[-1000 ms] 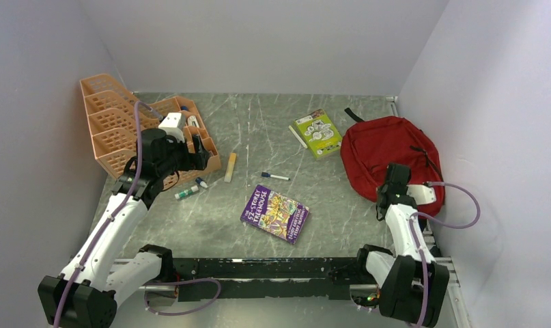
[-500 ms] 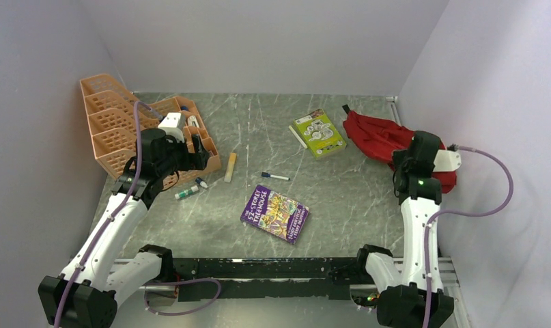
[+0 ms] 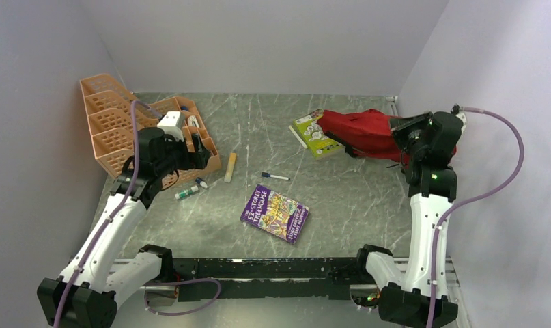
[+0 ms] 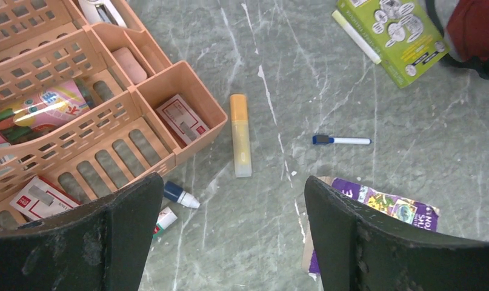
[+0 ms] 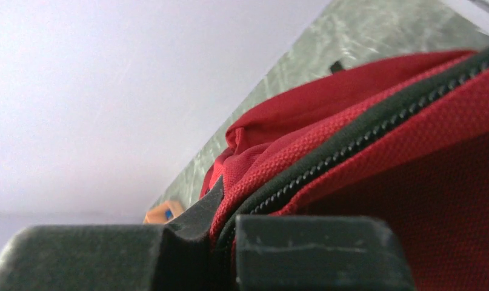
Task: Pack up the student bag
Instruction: Pick up the student bag at the center of the board, then place the student bag at the center of the board.
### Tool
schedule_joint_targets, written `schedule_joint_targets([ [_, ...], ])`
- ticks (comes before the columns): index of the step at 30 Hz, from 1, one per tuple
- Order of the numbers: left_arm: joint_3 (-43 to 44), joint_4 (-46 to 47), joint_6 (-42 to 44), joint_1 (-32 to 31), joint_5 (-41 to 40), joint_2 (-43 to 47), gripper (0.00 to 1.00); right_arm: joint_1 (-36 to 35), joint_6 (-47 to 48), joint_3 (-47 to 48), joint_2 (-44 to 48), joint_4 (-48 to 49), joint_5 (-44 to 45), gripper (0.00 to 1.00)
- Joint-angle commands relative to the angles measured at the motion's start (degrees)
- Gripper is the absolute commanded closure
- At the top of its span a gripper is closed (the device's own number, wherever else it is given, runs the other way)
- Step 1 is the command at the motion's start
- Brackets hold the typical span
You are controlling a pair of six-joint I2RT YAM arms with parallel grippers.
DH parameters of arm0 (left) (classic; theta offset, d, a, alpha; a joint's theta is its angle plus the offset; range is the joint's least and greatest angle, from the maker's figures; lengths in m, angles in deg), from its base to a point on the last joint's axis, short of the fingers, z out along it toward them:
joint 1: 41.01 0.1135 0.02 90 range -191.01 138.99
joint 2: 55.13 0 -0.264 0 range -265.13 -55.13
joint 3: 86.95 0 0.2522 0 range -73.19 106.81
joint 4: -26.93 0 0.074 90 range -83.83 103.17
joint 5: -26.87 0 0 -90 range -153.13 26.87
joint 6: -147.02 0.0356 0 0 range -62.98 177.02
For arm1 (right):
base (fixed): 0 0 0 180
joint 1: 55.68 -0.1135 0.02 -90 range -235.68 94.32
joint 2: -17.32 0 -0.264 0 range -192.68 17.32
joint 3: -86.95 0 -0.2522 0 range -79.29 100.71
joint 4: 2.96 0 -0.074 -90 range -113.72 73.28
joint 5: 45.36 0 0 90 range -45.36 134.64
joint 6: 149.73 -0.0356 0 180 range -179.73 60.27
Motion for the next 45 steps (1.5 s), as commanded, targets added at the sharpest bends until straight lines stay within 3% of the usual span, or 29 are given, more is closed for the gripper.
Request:
schedule_joint_targets([
  [1, 3.6, -1.2, -2.4, 0.3, 2.7, 2.8, 0.09, -1.7, 7.5, 6.2, -0.5, 9.6, -11.7, 1.0],
  [7, 9.1, -4.4, -3.9, 0.3, 3.3, 7.8, 0.07, -7.7, 15.1, 11.8, -3.4, 13.1, -20.7, 1.0],
  [13, 15.8, -11.4, -2.6, 0.3, 4.9, 8.1, 0.06, -18.8, 24.1, 17.4, -7.5, 10.3, -22.7, 1.0],
  [18, 18.2, -14.4, -1.7, 0.3, 7.6, 7.9, 0.07, -26.6, 31.6, 19.2, -11.2, 10.7, -32.8, 1.0],
  [26, 17.1, -19.0, -1.1, 0.3, 10.0, 12.0, 0.07, -40.4, 54.8, 40.3, -26.1, -15.1, -33.3, 1.0],
  [30, 16.0, -19.7, -0.6, 0.2, 11.1, 13.0, 0.07, -47.1, 64.4, 43.9, -29.0, -22.8, -27.8, 1.0],
  [34, 14.3, -18.1, -1.1, 0.2, 11.1, 12.4, 0.07, -51.8, 67.4, 43.0, -30.5, -28.8, -17.3, 1.0],
  [40, 12.1, -14.0, -2.4, 0.2, 12.5, 10.4, 0.07, -57.2, 61.9, 32.8, -30.9, -32.5, 5.9, 1.0],
  [45, 10.4, -10.5, -3.8, 0.2, 14.3, 8.2, 0.08, -58.0, 56.1, 28.1, -30.9, -34.5, 10.7, 1.0],
])
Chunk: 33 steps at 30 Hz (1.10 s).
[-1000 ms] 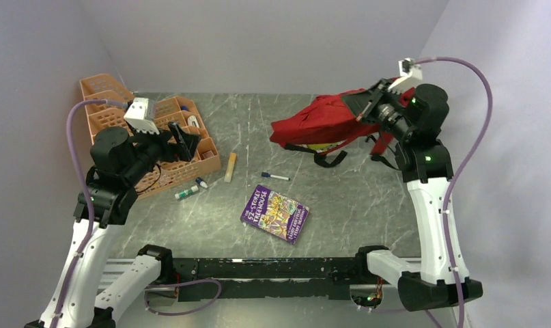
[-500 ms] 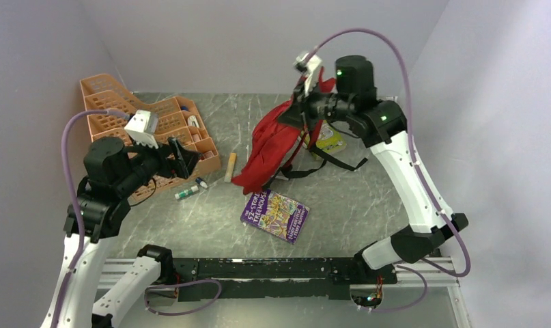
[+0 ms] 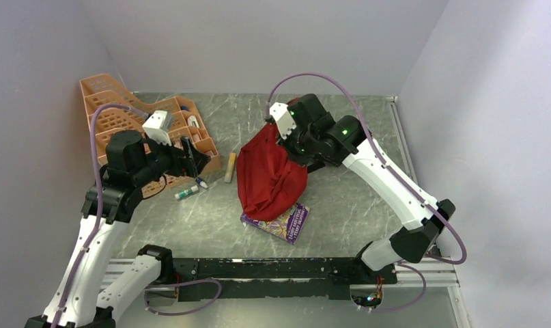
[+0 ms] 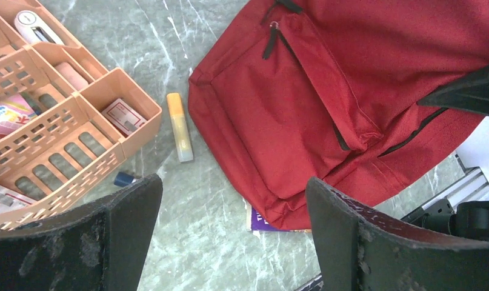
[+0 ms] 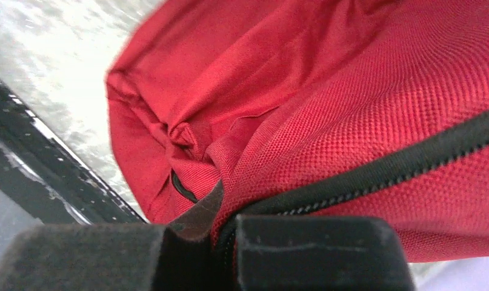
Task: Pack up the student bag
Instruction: Place the student bag at the center of the board.
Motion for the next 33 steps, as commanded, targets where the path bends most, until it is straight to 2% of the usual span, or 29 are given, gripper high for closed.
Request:
schedule_joint_targets([
  [1, -1.8, 5.9, -2.3, 0.2, 3.7, -1.6, 0.08, -0.9, -5.2, -2.7, -0.1, -3.3, 11.9, 1.0],
  [5, -3.1, 10.3, -5.2, 0.2, 5.4, -4.9, 0.1, -0.9, -8.7, -5.8, 1.7, -2.3, 17.4, 1.0],
  [11, -3.4, 15.6, -11.5, -0.8, 5.8, -10.6, 0.11, -0.9, -15.2, -14.9, 10.9, 8.6, 15.8, 1.0],
  [17, -6.6, 19.8, -15.8, -8.8, -0.3, -12.8, 0.12, -0.9, -21.8, -28.1, 23.1, 15.6, 16.3, 1.0],
  [23, -11.5, 28.2, -21.3, -19.0, -4.5, -16.3, 0.13, -0.9, -26.7, -40.8, 35.2, 20.8, 11.8, 1.0],
  [28, -9.8, 35.5, -24.9, -30.8, -9.4, -24.9, 0.12, -0.9, -26.5, -41.5, 37.5, 21.8, 11.1, 1.0],
  [33, -4.3, 37.4, -26.1, -35.6, -12.9, -34.1, 0.12, -0.9, -26.0, -41.4, 36.5, 21.8, 8.8, 1.0],
])
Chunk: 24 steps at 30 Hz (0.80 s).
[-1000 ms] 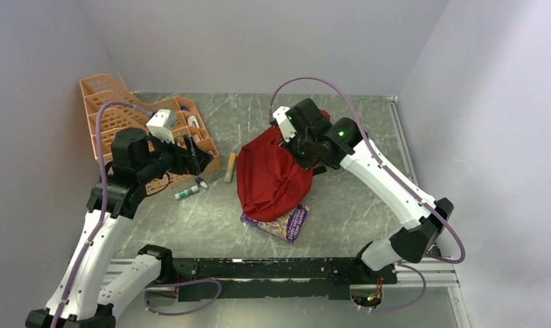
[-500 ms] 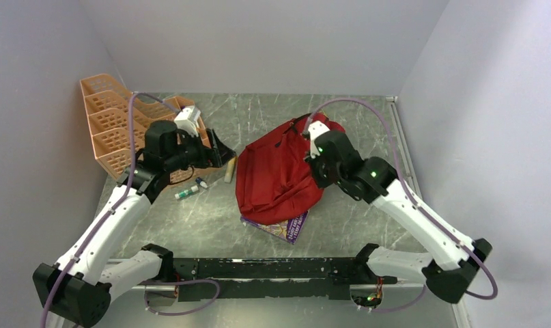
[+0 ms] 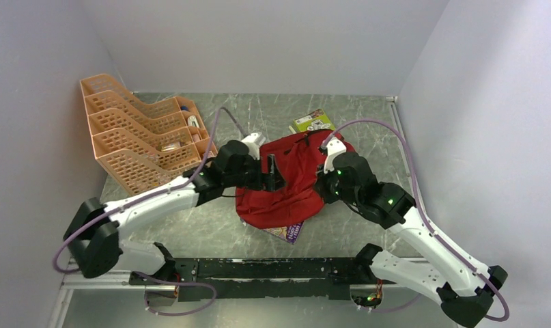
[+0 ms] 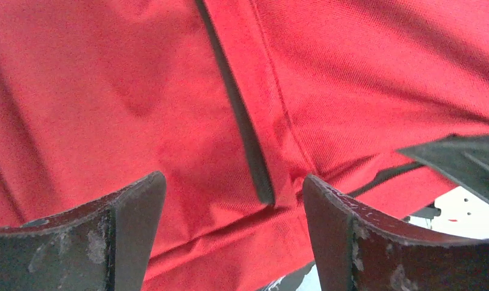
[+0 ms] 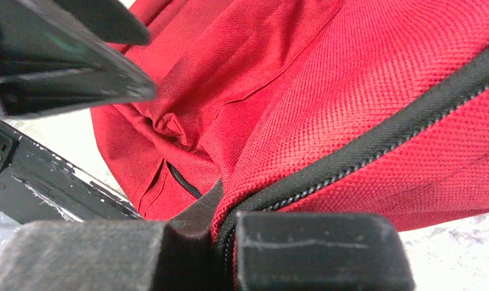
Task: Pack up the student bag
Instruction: Place the student bag at the center of the board, then adjust the student bag at the center of the board.
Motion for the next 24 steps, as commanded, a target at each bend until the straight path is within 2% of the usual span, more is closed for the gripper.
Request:
schedule_joint_targets([
  [1, 6.5, 5.8, -2.6, -2.1, -4.8, -6.4, 0.12, -0.3, -0.1, 0.6, 0.2, 4.1, -1.9, 1.0],
  [9, 14.3, 5.9, -1.8, -2.3, -4.4, -15.1, 0.13, -0.2, 1.0, 0.7, -0.2, 4.3, -4.2, 1.0],
  [12, 17.0, 5.6, -0.7, -2.5, -3.0, -18.5, 0.17, -0.3, 1.2, 0.6, -0.2, 4.4, -4.4, 1.0],
  [17, 18.7, 4.0, 0.7, -2.5, -0.8, -23.2, 0.35, -0.2, 1.2, 0.6, 0.8, 4.5, -4.4, 1.0],
  [21, 20.0, 3.5, 1.6, -2.5, 1.9, -25.5, 0.57, -0.2, 1.1, 0.6, 1.4, 4.4, -4.2, 1.0],
  [24, 20.9, 2.6, 3.0, -2.6, 2.9, -26.0, 0.77, -0.2, 0.9, 0.6, 2.1, 4.2, -3.7, 1.0],
])
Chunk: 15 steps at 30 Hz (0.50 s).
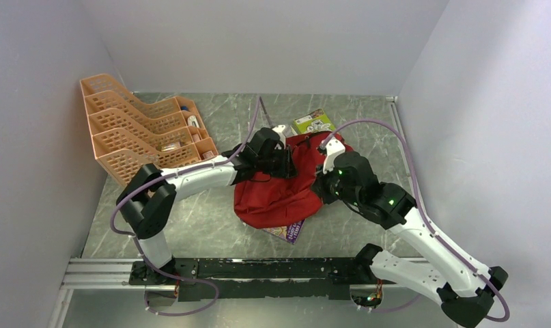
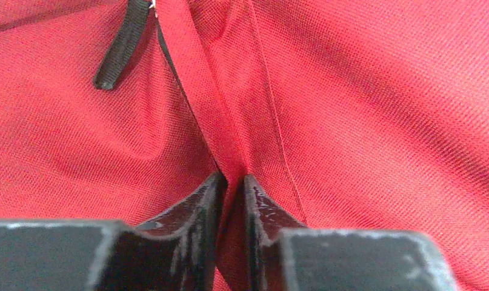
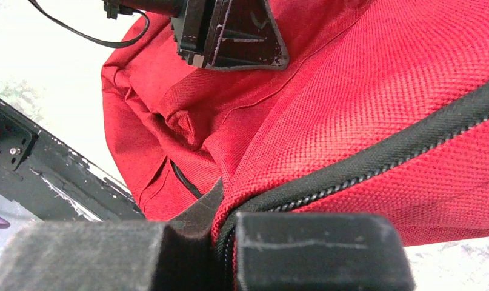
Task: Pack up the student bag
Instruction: Adjust the student bag at the center of the board.
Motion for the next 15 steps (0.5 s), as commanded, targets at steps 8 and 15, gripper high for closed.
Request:
schedule_joint_targets([
  [8, 14.4, -5.7, 9.1, -0.4, 0.2, 1.2, 0.95, -0.3, -7.7, 2.3, 4.6, 0.4, 1.6, 0.7],
  [15, 25.7, -6.5, 15.3, -0.4, -6.3, 2.1, 0.95, -0.2, -18.4, 5.2, 8.5, -6.8, 5.2, 0.34],
])
